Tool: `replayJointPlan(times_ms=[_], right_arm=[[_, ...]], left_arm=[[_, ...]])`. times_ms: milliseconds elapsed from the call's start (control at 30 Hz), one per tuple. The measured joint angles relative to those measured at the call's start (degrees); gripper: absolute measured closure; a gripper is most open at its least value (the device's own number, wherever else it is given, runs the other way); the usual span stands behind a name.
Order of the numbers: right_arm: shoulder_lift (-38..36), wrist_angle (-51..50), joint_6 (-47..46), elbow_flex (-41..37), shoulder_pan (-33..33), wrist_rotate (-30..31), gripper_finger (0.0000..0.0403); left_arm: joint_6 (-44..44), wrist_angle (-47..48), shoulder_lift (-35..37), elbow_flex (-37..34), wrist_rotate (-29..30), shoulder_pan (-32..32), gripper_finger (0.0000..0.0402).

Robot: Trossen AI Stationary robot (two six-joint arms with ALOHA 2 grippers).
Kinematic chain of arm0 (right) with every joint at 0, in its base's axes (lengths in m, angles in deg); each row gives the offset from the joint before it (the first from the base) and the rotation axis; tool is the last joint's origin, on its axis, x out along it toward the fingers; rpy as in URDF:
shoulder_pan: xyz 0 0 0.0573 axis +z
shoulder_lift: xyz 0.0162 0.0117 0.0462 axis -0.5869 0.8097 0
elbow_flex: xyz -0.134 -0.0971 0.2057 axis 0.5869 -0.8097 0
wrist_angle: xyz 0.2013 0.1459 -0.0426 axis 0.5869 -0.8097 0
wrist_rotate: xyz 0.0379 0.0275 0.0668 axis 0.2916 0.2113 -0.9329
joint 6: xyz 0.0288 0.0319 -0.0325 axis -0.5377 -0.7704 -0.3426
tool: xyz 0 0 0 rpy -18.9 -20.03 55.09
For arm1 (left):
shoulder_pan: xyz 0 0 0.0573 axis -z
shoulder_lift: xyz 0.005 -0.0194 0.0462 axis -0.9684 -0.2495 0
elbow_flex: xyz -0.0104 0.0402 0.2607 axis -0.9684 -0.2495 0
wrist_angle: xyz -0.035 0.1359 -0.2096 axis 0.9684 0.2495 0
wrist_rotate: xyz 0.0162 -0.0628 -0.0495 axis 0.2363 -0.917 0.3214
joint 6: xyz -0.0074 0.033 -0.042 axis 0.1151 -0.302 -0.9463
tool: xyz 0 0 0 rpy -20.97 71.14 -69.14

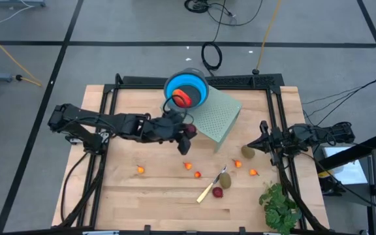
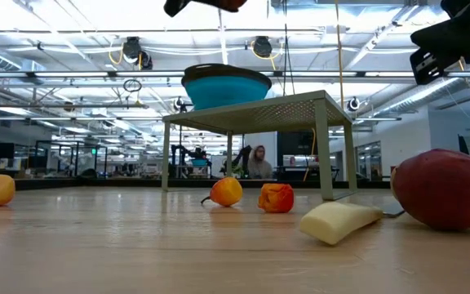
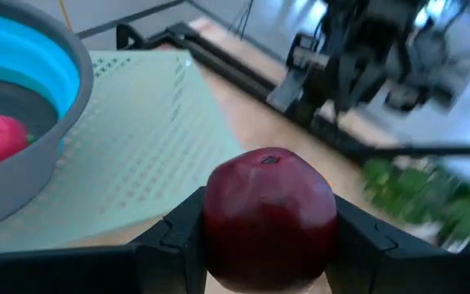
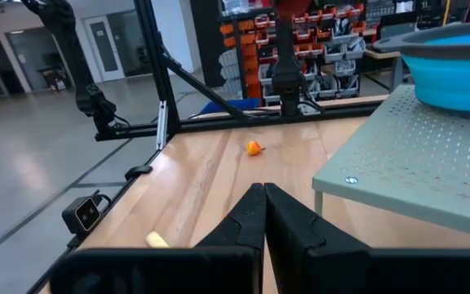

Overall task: Pick & Place Fruit
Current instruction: Put the pomegranate into the blue strainer bowl on the shelf

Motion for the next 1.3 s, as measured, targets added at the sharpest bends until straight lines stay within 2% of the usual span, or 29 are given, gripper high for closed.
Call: replayJointPlan(times_ms=[333,667,967,1300], right_arm=[[0.0,0.0,0.5,0.0,0.0,0.0,0.0403],[0.0,0.0,0.7,0.0,0.0,0.0,0.0403],[0.0,0.1,3.5,0.0,0.0,0.0,0.0403],[0.0,0.1,3.5,0.0,0.0,0.0,0.0403]], left_arm=[[-19.1,-8.9,0.0,0.0,0.4,-2.6,0.0231],[-34.9,-9.3,0.0,0.0,-7.0,-5.9,0.0223],[-38.5,-15.2,0.0,0.0,-14.2,-8.0,0.0222],[-38.7,-15.4,0.0,0.0,-14.5,-8.1,0.0221]])
